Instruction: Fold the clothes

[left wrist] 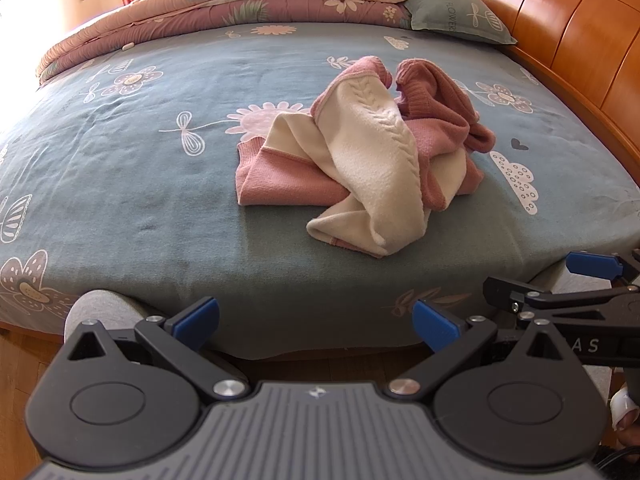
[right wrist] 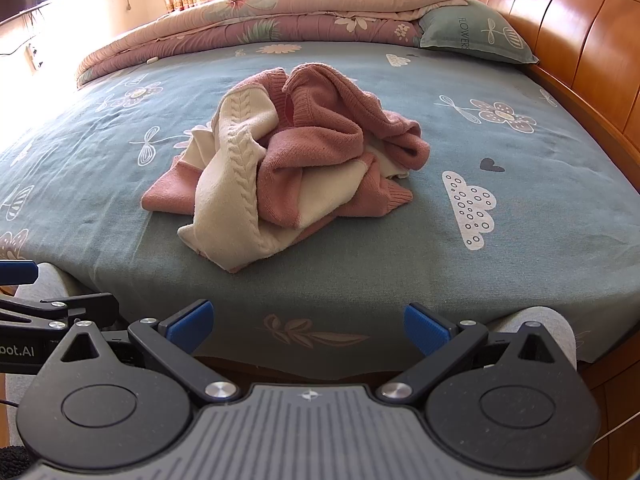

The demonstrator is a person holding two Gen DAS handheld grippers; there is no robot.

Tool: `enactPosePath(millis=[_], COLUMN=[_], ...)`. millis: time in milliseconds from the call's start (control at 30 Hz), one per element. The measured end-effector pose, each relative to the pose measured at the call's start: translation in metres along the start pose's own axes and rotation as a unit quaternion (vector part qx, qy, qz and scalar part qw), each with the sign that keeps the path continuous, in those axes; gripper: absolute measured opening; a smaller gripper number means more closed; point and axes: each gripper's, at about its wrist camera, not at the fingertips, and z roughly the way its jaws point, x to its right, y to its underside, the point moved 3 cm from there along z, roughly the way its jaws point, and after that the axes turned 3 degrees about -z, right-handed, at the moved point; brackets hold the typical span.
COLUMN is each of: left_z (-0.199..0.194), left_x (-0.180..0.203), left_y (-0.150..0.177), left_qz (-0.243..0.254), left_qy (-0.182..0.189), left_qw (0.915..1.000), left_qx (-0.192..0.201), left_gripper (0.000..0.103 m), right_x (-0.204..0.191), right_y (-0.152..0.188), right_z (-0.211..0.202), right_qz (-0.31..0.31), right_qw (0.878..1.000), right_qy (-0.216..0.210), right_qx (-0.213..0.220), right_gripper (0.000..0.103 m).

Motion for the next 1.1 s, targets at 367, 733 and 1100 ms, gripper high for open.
enactPosePath(millis=[367, 733, 1100], left_z=[-0.0002, 0.0009, 0.0021], left_x=[0.0002, 0.0001, 0.0019], left_y=[-0.0001, 0.0005, -0.0035], left_qz=[0.000, -0.001, 0.001], left_qy=[-0.001, 0.000, 0.000], left_qw=[1.0000, 1.0000, 1.0000], left_qx=[-0.001, -0.003, 0.001], left_gripper=[0.102, 0.102, 0.102], right_x=[-0.0005, 0.0003, 0.0026], right_y=[0.0000, 0.0006, -0.0020], right_z=[0.0004, 0.0014, 0.0027], right_qz=[0.000, 0.000, 0.003], right_qw=[1.000, 1.000, 1.000], right_qy=[0.001, 0.002, 0.003], right_qx=[-0.002, -0.004, -0.003], right_gripper=[0.103, 0.103, 0.103])
